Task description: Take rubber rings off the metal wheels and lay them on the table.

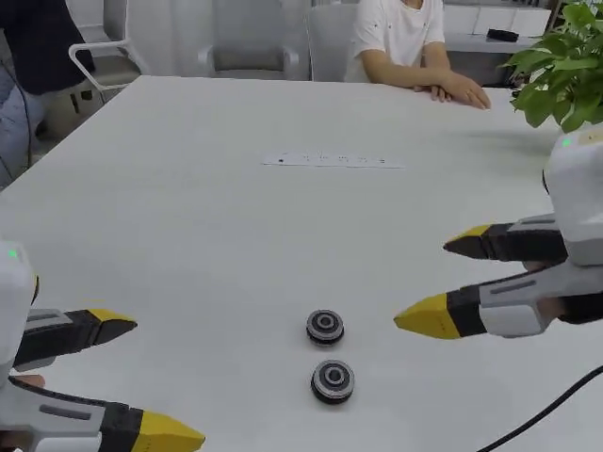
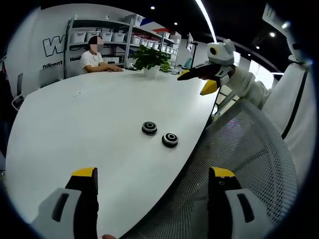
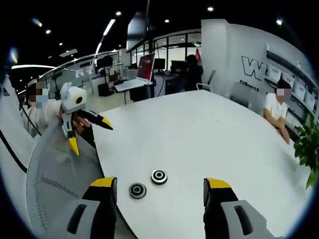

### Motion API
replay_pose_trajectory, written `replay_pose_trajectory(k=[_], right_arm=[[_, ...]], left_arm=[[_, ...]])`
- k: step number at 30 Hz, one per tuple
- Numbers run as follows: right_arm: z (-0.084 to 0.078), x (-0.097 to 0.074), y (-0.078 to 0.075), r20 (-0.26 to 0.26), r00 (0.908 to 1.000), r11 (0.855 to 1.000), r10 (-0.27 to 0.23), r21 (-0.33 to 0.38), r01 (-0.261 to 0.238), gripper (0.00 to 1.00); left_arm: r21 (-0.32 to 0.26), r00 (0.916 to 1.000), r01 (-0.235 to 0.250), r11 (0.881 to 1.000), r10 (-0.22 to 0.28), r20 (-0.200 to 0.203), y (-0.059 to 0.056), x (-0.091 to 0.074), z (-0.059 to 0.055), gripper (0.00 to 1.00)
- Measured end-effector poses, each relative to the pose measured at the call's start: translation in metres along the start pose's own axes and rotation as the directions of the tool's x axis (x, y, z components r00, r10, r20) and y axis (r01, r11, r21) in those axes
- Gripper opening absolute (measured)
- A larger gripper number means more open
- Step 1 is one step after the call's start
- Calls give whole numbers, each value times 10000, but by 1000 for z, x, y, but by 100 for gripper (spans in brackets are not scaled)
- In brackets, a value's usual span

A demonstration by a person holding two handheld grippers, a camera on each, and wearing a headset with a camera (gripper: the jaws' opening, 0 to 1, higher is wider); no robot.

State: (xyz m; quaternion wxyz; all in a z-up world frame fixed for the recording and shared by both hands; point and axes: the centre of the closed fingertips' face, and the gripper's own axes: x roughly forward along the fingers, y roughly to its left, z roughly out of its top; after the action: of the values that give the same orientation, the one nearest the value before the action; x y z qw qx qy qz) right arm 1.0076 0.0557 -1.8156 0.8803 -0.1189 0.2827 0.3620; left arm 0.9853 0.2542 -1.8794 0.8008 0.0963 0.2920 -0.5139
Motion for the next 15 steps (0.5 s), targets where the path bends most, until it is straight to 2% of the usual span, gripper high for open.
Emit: replay_pose_trajectory(k=[3,5,8,12,15], right_arm=[[24,6,1,619,9979,9997,194,-149,-185,68],[28,13,1,694,9972,9994,279,-206,-265,66],[23,23,1,695,9967,9989,410,-259,-393,65],[6,32,6,1027,9895,9936,1022,374,-1065,65],[-1,32,7,1359,9815,9857,1351,821,-1471,62]], left_arm=[[-13,9999,118,9999,-118,92,-3,1,2,90],[-77,9998,188,9998,-187,75,-4,0,1,89],[-172,9999,-57,9998,60,154,0,-1,1,90],[-240,9996,-53,9997,60,290,2,-2,4,90],[-24,9999,163,9999,-163,29,-1,0,4,89]])
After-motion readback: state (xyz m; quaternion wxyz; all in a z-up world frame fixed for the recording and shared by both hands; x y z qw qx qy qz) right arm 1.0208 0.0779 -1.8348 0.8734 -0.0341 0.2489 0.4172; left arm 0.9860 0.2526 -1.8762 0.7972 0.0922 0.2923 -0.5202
